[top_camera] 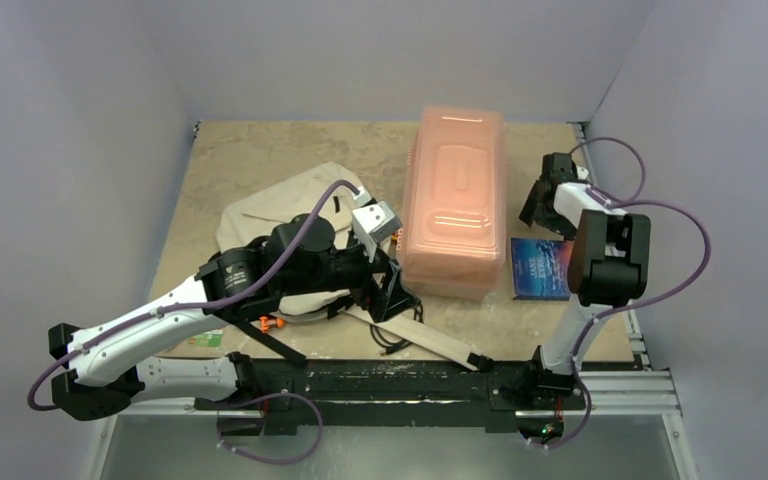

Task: Pack the student bag
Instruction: Move the book to the center of the board.

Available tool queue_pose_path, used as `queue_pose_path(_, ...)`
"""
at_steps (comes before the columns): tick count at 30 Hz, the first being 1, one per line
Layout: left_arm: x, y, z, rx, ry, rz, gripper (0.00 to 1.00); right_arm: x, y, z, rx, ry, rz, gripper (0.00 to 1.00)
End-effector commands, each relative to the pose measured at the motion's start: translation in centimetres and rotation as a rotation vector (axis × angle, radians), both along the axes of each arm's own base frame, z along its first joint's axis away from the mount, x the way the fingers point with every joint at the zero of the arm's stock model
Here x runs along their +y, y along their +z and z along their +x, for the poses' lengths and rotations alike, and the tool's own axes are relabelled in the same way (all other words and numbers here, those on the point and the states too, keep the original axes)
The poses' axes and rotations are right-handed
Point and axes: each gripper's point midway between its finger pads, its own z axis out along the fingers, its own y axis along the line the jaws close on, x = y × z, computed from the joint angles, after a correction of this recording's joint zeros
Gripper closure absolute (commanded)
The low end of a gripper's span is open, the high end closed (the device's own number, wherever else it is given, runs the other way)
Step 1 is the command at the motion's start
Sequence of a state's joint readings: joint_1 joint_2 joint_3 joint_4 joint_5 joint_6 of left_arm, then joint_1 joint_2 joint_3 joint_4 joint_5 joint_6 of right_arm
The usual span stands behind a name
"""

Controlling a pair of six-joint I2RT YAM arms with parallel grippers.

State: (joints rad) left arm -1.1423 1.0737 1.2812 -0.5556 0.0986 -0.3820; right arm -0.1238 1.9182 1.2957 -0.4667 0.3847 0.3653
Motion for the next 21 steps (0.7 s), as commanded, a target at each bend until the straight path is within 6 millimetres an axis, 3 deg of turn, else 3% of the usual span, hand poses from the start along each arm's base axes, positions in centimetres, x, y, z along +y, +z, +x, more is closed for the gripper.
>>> queue_pose_path(1,-0.1,1.9,-0.9,-0.012,-0.034,-0.08,0.18,2.1,-0.2,-5.3,0.069,0.028,0.015,0.07)
queue_pose_path(4,-0.2,2.1,-1.2,-0.008,-0.049,-0.09,0.18,6.3,-0.5,-7.1,0.043,0.091,0.192,0.06)
queue_pose_path(7,-0.4,1.9,-1.5,-0.001,-0.063,-0.09,0.18,8.7,1.1,-7.8,-0.03,0.129,0.314,0.06)
queue_pose_path(12,-0.7,1.3,-1.8,0.015,-0.068,-0.072,0.18,9.2,3.4,-9.0,-0.089,0.13,0.455,0.06)
queue_pose_path(16,-1.1,0.3,-2.2,0.006,-0.071,-0.055,0.18,4.2,4.3,-10.0,-0.156,-0.024,0.455,0.06)
queue_pose_path(19,-2.7,-1.1,-3.2,-0.014,-0.092,-0.053,0.18,-0.9,4.9,-11.6,-0.204,-0.175,0.351,0.06)
queue_pose_path(21,-3.8,-2.0,-3.8,-0.027,-0.089,-0.041,0.18,-2.8,5.7,-11.4,-0.27,-0.333,0.322,0.02)
